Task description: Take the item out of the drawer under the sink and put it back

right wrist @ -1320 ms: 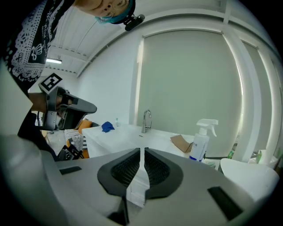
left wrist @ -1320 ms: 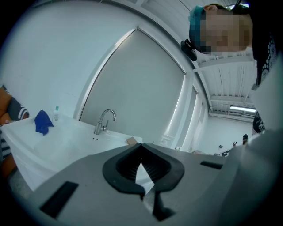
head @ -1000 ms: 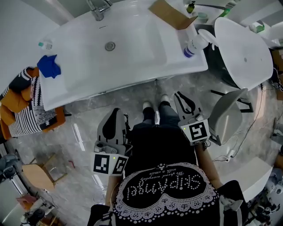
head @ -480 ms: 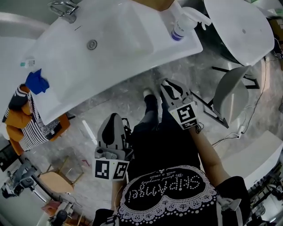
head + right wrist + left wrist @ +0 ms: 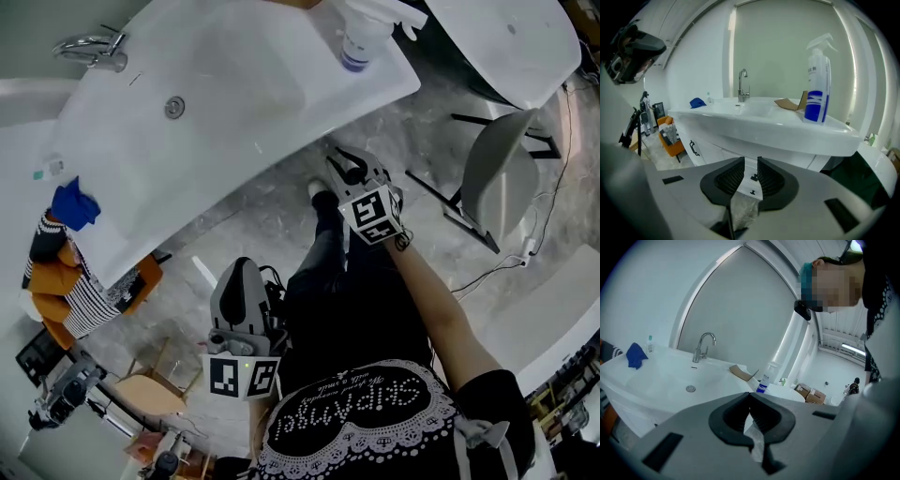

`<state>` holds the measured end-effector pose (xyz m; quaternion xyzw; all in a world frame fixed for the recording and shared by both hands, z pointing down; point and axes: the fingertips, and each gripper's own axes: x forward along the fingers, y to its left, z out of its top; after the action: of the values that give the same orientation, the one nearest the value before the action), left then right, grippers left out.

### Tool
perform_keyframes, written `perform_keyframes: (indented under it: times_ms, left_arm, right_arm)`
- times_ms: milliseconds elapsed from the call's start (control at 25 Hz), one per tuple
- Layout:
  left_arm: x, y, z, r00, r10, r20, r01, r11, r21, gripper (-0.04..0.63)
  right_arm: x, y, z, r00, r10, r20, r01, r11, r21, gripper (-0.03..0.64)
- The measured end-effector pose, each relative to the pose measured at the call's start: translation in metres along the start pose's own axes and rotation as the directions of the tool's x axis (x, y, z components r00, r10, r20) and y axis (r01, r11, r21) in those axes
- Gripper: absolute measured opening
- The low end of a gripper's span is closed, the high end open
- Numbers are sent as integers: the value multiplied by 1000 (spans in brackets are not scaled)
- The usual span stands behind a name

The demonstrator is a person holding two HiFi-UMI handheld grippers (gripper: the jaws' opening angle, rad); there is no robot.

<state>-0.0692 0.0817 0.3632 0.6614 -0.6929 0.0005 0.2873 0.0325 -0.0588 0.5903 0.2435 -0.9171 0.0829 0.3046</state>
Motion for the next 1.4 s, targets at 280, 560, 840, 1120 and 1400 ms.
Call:
perform_keyframes:
  times_ms: [280, 560, 840, 1120, 1400]
  left_arm:
    - [9, -3, -6, 999, -15, -31, 16, 1000, 15, 5]
    - [18, -8, -19, 996, -38, -75, 38, 999, 2, 5]
    - [27, -10, -39, 989, -53, -137, 51, 999, -18, 5]
    - [26, -3, -59, 979, -17, -201, 11, 999, -30, 5]
    - [28, -1, -70, 971, -14, -237, 2, 999, -49, 5]
  right_arm:
    - [33, -2, -28, 998, -7, -69, 9, 1000, 26, 87]
    - [64, -2, -50, 993, -30, -114, 38, 997, 69, 121]
    - [107, -4, -83, 983, -19, -181, 36, 995, 94, 137]
    - [148, -6, -113, 974, 2, -229, 29, 991, 134, 156]
    - [174, -21, -117, 974, -3, -228, 55, 973, 223, 156]
